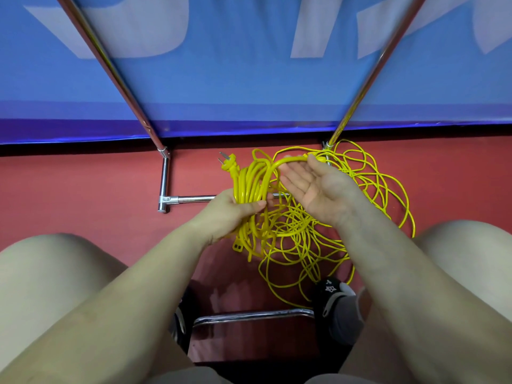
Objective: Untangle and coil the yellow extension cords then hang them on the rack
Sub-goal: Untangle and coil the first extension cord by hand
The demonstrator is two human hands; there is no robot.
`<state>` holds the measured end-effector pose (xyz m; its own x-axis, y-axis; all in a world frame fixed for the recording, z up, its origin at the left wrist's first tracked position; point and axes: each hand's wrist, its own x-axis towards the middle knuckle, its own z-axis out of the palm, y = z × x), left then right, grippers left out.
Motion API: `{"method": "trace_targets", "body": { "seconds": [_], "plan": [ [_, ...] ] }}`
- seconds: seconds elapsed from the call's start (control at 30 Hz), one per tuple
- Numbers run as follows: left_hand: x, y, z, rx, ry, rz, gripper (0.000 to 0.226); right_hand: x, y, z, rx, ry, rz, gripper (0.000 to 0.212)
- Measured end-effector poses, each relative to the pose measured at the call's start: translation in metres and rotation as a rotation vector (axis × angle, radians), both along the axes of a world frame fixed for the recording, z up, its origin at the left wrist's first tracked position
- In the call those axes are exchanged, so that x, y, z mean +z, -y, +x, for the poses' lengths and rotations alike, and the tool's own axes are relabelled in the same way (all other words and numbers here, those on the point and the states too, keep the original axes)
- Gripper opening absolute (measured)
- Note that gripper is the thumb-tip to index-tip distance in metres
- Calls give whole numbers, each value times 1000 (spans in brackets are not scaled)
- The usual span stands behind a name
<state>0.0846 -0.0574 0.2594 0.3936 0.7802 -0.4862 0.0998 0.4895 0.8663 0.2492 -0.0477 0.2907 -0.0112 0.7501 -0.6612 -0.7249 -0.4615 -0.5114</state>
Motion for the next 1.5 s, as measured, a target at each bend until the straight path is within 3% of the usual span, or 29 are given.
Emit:
{"method": "trace_targets", "body": {
  "seconds": [0.13, 0.2, 0.27, 0.33, 0.4, 0.47, 0.6, 0.67, 0.73, 0.83, 0.9, 1.17, 1.27, 1.5],
  "plan": [
    [-4, -3, -2, 53, 16, -6, 14, 4, 0, 0, 148, 128, 123, 43],
    [-4, -4, -1, 143, 56, -55, 14, 0, 3, -2, 342, 450, 165, 33],
    [-5, -7, -3, 222, 77, -106, 14, -9, 9, -4, 624, 922, 238, 28],
    [-5, -9, -4, 258, 95, -140, 15, -19, 16, -7, 925, 1172, 303, 28],
    [-4, -12, -6, 294, 142, -181, 17, -24, 22, -12, 1147, 1154, 290, 27],
    [-3, -14, -8, 339, 187, -208, 19, -27, 25, -14, 1226, 1172, 287, 25],
    [-3, -17, -9, 370, 225, -176, 20, -28, 24, -14, 1159, 1236, 352, 7],
    [-3, -17, -9, 386, 207, -166, 17, -28, 22, -13, 1116, 1285, 383, 15],
    [-4, -18, -9, 413, 196, -153, 12, -26, 19, -13, 1011, 1252, 389, 24],
    [-4, -19, -9, 385, 165, -131, 11, -18, 14, -9, 792, 1121, 361, 16],
    [-5, -19, -10, 345, 159, -132, 12, -12, 9, -6, 662, 1062, 281, 23],
    [-8, -13, -9, 188, 92, -103, 13, -3, 1, 0, 195, 386, 53, 27],
    [-5, -9, -7, 120, 43, -98, 13, -6, -1, 3, 125, 306, 11, 15],
    [-4, -5, -3, 26, 131, -171, 14, -10, -3, 7, 16, 231, -10, 8]
  ]
}}
